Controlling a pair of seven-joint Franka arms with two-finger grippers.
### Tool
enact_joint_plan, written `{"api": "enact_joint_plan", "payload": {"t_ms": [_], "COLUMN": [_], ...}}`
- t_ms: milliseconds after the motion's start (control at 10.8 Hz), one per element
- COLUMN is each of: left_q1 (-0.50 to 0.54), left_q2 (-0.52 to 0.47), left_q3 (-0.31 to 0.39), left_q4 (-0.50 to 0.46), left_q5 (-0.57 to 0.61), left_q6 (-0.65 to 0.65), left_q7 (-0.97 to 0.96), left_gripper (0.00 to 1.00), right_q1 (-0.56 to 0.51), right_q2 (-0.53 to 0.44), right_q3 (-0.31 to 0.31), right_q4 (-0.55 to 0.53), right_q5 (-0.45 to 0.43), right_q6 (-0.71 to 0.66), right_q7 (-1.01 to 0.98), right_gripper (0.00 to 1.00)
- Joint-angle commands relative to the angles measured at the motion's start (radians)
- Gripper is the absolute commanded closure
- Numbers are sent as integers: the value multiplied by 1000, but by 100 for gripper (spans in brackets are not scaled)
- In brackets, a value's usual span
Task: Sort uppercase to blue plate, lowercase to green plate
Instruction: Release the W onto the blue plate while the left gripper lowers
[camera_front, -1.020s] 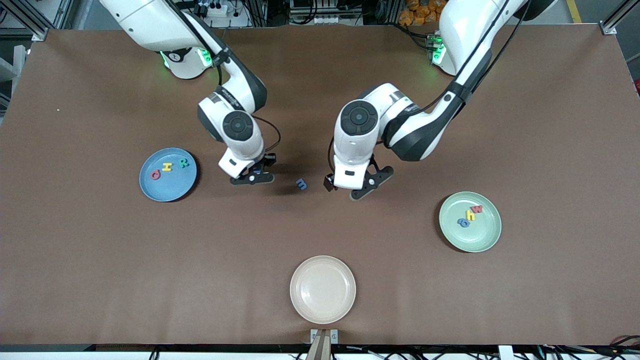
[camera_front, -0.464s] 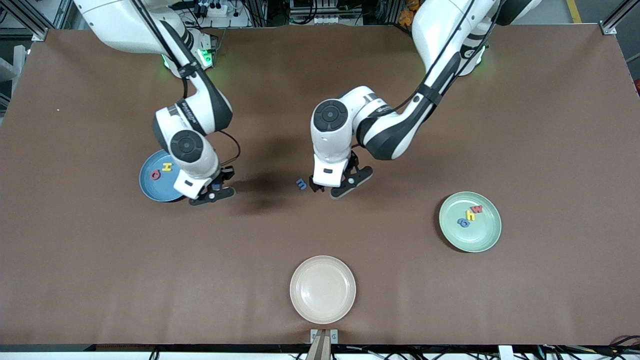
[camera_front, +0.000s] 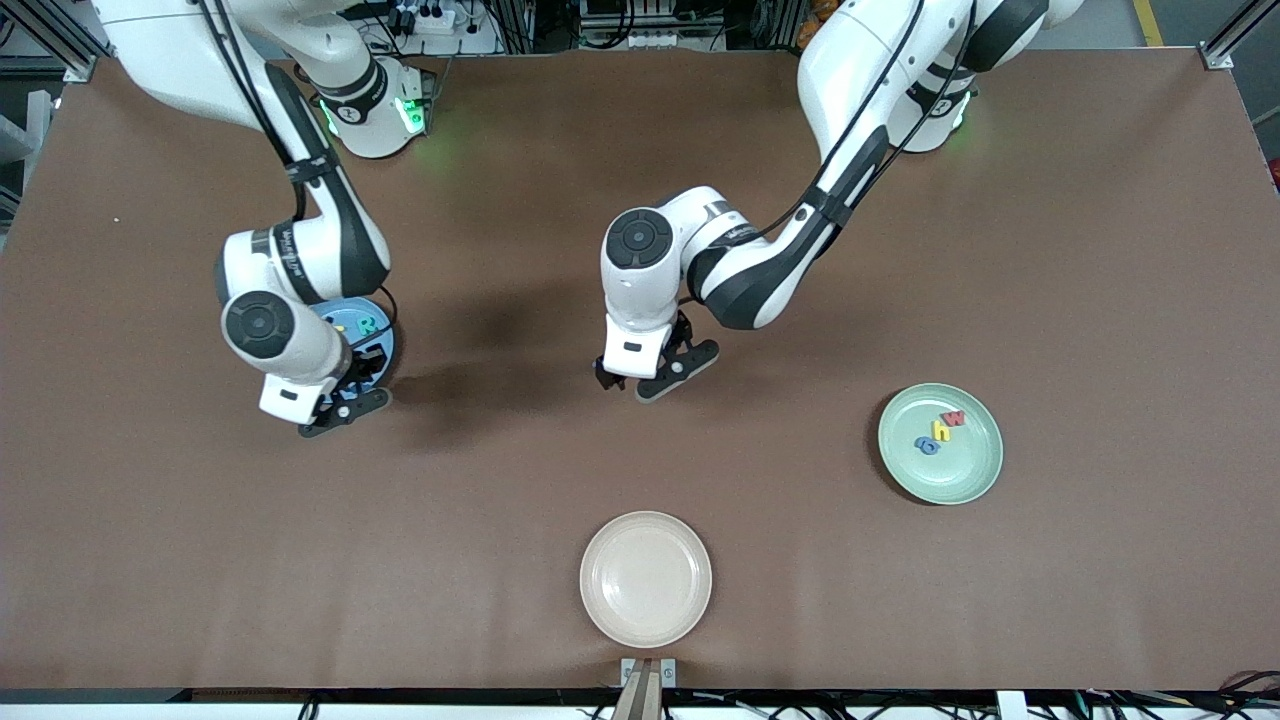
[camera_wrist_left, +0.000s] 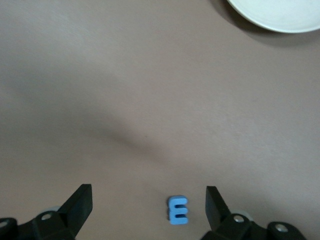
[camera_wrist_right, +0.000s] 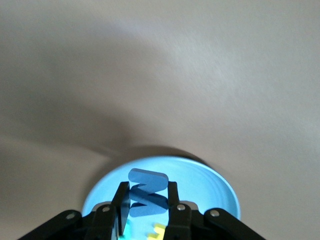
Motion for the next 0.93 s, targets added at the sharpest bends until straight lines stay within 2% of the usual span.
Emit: {"api": "enact_joint_plan", "payload": {"t_ms": [0, 278, 464, 649, 742, 835], "left_q1": [-35, -58, -72, -76, -76, -78], "left_q2": [39, 78, 92, 109, 115, 120], "left_q3": [22, 22, 27, 30, 30, 30], "left_q4": [42, 81, 91, 91, 91, 93], "left_q5": [-10, -10, -10, -10, -10, -10], "left_q6": [23, 23, 25, 32, 45, 51], "left_q7": [-17, 0, 31, 45, 45, 45], "left_gripper": [0, 0, 0, 1, 3, 4], "right_q1": [-1, 0, -1, -1, -1, -3], "right_q2": [-13, 2, 15, 24, 24, 24], "right_q3": [-32, -66, -74, -81, -81, -81], "right_q4": [-26, -86, -91, -141, -152, -154], "right_q5": [61, 151, 153, 158, 161, 161], "right_q6": [-41, -24, -11, 98, 110, 115], "right_q7": [-111, -229, -255, -274, -275, -286], "right_gripper": [88, 88, 85, 85, 85, 80]}}
